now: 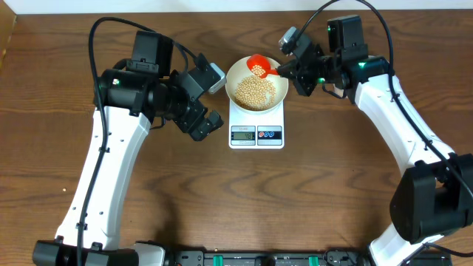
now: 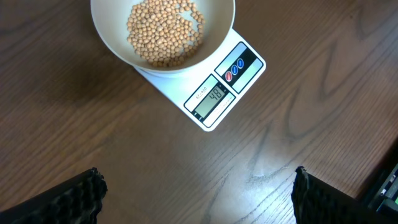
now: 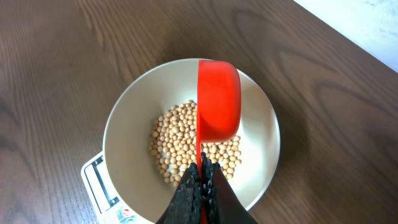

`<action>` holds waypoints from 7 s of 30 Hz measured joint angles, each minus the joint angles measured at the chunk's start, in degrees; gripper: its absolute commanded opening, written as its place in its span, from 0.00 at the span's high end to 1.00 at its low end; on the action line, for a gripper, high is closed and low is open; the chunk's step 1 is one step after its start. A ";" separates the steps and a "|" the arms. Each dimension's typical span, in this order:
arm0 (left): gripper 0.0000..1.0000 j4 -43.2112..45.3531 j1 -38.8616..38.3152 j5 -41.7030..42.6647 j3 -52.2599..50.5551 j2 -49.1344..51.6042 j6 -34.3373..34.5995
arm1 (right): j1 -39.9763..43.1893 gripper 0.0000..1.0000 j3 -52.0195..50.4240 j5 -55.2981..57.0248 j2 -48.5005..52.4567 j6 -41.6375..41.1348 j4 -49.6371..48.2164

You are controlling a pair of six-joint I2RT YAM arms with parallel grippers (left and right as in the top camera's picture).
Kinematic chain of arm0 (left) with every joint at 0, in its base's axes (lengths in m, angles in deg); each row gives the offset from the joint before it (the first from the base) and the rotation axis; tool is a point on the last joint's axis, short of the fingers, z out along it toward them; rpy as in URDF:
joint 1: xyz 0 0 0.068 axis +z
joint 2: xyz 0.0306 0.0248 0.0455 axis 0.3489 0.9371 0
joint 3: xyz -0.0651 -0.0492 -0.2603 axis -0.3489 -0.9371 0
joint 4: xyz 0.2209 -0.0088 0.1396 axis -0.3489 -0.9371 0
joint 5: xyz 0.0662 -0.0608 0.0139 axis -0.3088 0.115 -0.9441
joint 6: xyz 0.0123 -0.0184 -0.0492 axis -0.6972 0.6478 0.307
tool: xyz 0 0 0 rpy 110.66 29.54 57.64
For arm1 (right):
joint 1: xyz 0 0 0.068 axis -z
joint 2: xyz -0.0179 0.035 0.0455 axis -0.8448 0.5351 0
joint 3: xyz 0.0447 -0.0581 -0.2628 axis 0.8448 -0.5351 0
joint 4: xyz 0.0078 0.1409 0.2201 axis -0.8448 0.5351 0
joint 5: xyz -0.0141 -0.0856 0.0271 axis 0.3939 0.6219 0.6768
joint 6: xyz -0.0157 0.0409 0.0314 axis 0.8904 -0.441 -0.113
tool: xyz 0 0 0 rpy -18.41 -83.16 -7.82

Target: Scoop item into bowl and weigh 50g on scale

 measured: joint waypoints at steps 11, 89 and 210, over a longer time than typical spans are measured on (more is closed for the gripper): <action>0.02 -0.02 0.00 0.00 0.00 0.00 0.00 | 0.00 0.99 0.00 1.38 0.00 -0.02 0.00; 0.02 -0.02 0.00 0.00 0.00 0.00 0.00 | 37.53 0.99 0.07 -16.59 -1.31 -11.23 20.61; 0.02 -0.02 0.00 0.00 0.00 0.00 0.00 | -8.74 0.99 0.07 21.92 4.00 -1.51 0.39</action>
